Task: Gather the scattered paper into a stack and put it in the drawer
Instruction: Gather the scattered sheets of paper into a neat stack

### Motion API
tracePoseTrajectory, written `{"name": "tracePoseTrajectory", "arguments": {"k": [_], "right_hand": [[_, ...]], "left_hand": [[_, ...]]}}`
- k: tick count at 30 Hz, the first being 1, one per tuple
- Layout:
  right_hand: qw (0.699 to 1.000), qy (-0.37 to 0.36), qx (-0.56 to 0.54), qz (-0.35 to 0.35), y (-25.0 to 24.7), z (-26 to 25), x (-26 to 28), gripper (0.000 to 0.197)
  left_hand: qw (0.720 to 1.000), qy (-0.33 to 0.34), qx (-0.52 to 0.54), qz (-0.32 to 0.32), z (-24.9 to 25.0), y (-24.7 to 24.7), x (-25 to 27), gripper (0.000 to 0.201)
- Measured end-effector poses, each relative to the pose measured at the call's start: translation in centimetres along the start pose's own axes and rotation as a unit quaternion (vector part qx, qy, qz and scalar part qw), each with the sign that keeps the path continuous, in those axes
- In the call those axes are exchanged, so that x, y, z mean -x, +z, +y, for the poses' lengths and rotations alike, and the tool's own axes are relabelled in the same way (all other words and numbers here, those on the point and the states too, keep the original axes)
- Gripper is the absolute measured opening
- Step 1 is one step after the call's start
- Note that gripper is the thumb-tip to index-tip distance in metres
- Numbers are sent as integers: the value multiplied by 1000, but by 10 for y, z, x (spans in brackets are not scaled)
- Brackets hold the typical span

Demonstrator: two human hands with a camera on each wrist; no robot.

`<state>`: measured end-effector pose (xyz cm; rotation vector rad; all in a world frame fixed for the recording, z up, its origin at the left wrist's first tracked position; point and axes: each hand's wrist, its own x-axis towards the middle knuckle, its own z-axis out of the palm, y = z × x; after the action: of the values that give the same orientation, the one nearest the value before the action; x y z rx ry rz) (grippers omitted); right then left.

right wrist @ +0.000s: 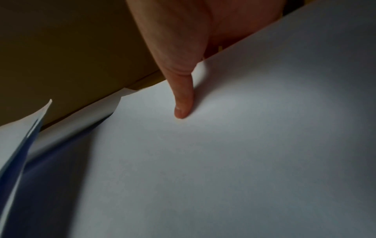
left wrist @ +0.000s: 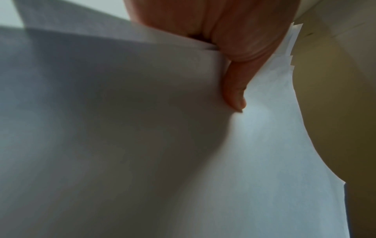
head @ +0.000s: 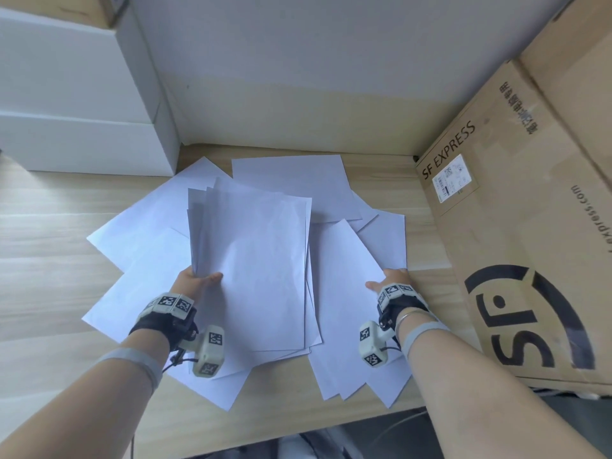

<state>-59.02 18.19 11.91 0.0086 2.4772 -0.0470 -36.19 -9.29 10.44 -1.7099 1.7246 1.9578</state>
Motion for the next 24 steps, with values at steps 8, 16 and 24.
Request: {"name": "tracePoseTrajectory", "arguments": {"k": [8, 16, 24], "right_hand": [[998, -1, -63, -14, 1, 15, -19, 62], [996, -46, -76, -6, -6, 27, -31, 40], [991, -27, -128, 27, -26, 57, -27, 33]], "left_hand": [[1000, -2, -3, -10, 15, 21, 3, 14], [1000, -9, -12, -2, 22, 41, -1, 14], [999, -17, -45, -2, 25, 50, -4, 31]]}}
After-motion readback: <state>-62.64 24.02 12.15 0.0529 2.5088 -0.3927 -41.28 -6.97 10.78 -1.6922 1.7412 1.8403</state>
